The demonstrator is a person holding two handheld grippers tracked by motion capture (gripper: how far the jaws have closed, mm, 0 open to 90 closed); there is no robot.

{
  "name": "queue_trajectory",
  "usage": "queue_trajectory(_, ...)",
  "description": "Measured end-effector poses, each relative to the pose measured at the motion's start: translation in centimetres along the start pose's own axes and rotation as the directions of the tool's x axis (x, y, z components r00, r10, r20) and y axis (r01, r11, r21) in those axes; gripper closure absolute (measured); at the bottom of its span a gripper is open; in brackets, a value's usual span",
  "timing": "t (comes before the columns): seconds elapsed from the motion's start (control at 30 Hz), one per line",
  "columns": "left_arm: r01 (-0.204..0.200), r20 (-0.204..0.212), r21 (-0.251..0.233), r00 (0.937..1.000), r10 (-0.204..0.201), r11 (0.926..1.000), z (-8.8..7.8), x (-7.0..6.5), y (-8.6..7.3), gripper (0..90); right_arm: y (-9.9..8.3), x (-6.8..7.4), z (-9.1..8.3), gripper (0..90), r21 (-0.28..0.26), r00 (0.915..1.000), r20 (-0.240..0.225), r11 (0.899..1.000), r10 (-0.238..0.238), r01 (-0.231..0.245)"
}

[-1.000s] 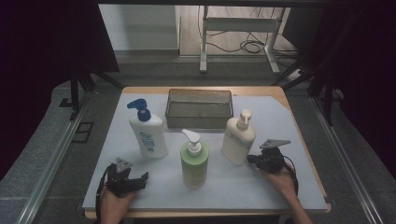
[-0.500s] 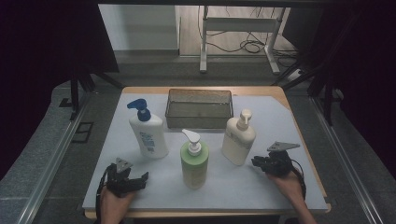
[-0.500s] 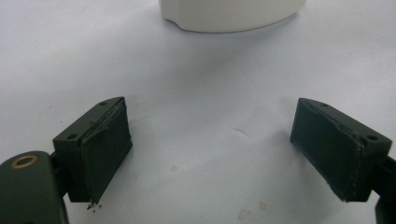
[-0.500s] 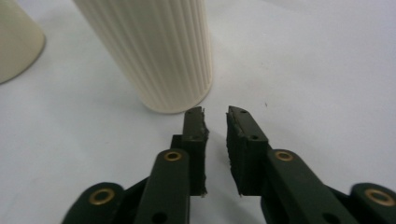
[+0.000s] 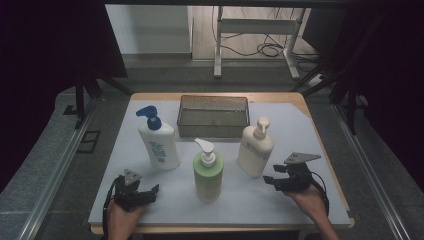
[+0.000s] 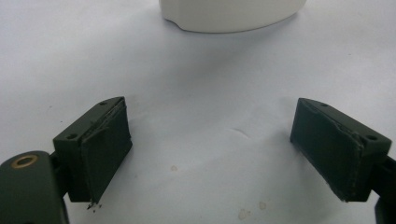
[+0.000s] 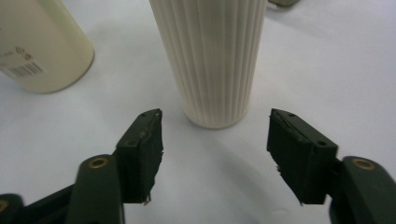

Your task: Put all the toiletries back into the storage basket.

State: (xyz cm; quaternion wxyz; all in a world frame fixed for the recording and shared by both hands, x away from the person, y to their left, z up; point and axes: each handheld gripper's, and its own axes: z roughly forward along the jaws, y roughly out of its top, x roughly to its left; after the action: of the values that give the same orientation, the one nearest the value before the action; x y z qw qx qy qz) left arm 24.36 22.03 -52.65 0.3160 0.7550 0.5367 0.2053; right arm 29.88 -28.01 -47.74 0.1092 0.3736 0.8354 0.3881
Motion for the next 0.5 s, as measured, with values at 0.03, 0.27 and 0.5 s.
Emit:
queue_trajectory(0.03, 0.000, 0.000, 0.000, 1.0000, 0.000, 1.0000, 0.0, 0.0, 0.0, 11.7, 0.2, 0.1, 0.0, 33.2, -0.004, 1.0000, 0.002, 1.000, 0.002, -0.002)
queue_trajectory(0.27, 0.000, 0.000, 0.000, 1.0000, 0.000, 1.0000, 0.0, 0.0, 0.0, 11.7, 1.1, 0.5, -0.2, 26.1, -0.023, 1.0000, 0.003, 1.000, -0.007, 0.007)
queue_trajectory(0.5, 0.000, 0.000, 0.000, 1.0000, 0.000, 1.0000, 0.0, 0.0, 0.0, 11.6, 2.5, 0.6, -0.2, 19.7, -0.039, 0.9999, 0.003, 0.999, -0.012, 0.012)
